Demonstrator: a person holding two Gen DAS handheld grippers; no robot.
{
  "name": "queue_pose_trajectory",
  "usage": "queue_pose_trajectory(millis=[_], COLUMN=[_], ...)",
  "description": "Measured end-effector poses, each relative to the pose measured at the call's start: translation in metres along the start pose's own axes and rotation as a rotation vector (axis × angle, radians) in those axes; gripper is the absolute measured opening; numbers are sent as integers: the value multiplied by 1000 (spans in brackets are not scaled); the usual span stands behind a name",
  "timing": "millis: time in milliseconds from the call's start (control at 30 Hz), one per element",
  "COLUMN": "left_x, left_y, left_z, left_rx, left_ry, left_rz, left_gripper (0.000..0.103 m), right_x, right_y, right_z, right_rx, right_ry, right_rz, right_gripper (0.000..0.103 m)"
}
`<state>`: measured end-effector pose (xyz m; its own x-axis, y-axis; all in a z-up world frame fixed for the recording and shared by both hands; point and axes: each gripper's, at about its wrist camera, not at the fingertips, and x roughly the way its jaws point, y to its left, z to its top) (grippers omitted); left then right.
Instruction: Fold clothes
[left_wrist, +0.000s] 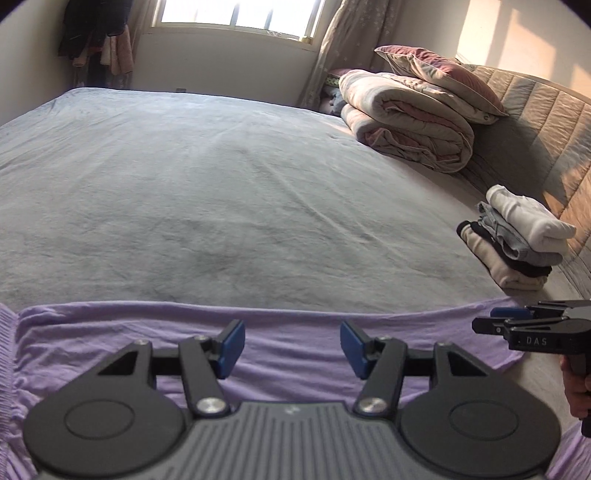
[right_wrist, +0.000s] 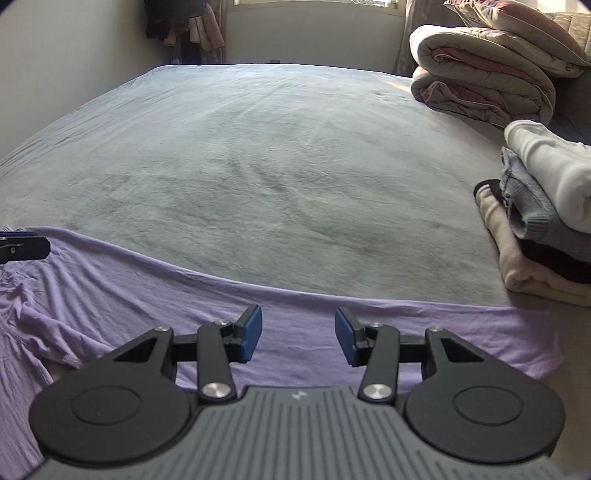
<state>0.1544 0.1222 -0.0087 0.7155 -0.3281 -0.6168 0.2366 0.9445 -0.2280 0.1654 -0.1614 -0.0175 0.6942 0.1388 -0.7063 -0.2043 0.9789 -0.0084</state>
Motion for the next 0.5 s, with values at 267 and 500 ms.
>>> queue_pose_trajectory(millis=[267,500], left_x=[25,44], left_y=[-81,-129], left_z=[-26,-46], left_rx=[210,332], left_ry=[84,123], left_rz=[-169,-268], left_gripper=[58,54], right_x=[-22,-34], right_y=[-69,-123], right_z=[-26,-50], right_rx=[103,246], right_ry=[19,11], right_rz=[-105,-160], right_gripper=[48,48])
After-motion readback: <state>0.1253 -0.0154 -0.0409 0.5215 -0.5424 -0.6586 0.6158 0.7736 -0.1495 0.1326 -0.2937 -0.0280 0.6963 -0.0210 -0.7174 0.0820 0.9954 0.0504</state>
